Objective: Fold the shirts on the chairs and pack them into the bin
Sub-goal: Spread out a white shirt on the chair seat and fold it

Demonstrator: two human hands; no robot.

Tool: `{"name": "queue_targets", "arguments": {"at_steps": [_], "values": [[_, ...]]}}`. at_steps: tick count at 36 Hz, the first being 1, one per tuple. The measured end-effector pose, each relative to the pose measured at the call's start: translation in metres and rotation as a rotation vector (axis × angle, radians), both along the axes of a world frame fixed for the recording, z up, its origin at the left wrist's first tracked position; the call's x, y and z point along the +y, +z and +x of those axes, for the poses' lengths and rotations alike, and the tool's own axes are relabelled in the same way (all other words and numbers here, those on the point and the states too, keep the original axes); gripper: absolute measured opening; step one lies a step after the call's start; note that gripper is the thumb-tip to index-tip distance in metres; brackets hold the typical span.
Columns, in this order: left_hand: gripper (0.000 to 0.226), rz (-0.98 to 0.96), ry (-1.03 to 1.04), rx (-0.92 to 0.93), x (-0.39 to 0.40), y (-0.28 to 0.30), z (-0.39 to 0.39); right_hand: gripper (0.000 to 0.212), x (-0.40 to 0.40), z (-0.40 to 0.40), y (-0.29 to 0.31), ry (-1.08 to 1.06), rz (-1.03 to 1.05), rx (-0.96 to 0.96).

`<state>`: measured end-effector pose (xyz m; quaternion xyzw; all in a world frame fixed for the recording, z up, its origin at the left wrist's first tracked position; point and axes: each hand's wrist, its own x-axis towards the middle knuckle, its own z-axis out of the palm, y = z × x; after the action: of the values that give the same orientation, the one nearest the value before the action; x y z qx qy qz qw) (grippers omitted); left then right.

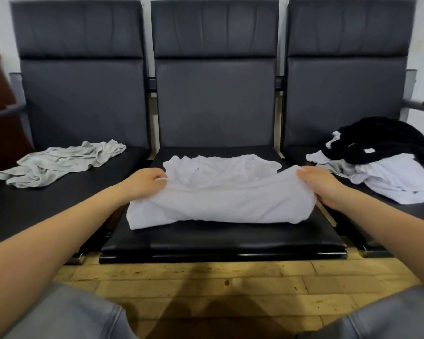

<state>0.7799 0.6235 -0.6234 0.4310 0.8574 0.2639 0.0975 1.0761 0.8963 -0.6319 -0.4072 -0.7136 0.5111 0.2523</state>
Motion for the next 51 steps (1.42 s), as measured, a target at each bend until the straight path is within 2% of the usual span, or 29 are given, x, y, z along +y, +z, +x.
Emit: {"name": "queue_targets", "arguments": {"at_steps": [2, 5, 8, 11, 16, 21, 24, 26, 30, 33, 39, 42, 46, 51], "values": [[0.023, 0.06, 0.055, 0.055, 0.009, 0.004, -0.009, 0.032, 0.004, -0.012, 0.005, -0.038, 0.137, -0.014], [0.025, 0.128, 0.14, 0.122, 0.026, 0.005, -0.022, 0.027, 0.014, -0.03, 0.009, -0.093, 0.206, 0.052], [0.027, 0.162, 0.211, 0.14, 0.049, 0.002, -0.046, 0.024, 0.028, -0.052, 0.013, -0.133, 0.2, 0.115], [0.028, 0.153, 0.254, 0.148, 0.072, 0.0, -0.07, 0.018, 0.051, -0.073, 0.012, -0.116, 0.088, 0.17], [0.025, 0.146, 0.29, 0.16, 0.109, -0.014, -0.108, 0.02, 0.088, -0.099, 0.0, 0.045, 0.094, 0.018], [0.026, 0.093, 0.315, 0.181, 0.129, -0.039, -0.137, 0.031, 0.119, -0.117, -0.016, 0.129, 0.402, -0.269], [0.027, 0.086, 0.323, 0.185, 0.136, -0.053, -0.149, 0.038, 0.135, -0.126, -0.025, 0.055, 0.556, -0.406], [0.025, 0.11, 0.325, 0.182, 0.139, -0.058, -0.154, 0.04, 0.143, -0.132, -0.029, -0.059, 0.596, -0.36], [0.025, 0.237, 0.367, 0.126, 0.144, -0.063, -0.161, 0.035, 0.149, -0.149, -0.033, -0.214, 0.557, -0.106], [0.024, 0.39, 0.404, 0.004, 0.149, -0.058, -0.163, 0.026, 0.151, -0.159, -0.036, -0.229, 0.518, -0.02], [0.024, 0.585, 0.4, -0.129, 0.161, -0.043, -0.163, 0.025, 0.155, -0.182, -0.031, -0.31, 0.437, 0.177], [0.021, 0.548, 0.425, -0.11, 0.168, -0.043, -0.169, 0.025, 0.163, -0.192, -0.034, -0.344, 0.42, 0.117], [0.022, 0.287, 0.498, -0.015, 0.174, -0.058, -0.176, 0.025, 0.173, -0.194, -0.052, -0.292, 0.427, -0.228], [0.038, 0.309, 0.524, -0.021, 0.169, -0.063, -0.164, 0.049, 0.161, -0.191, -0.048, -0.252, 0.356, -0.264]]}}
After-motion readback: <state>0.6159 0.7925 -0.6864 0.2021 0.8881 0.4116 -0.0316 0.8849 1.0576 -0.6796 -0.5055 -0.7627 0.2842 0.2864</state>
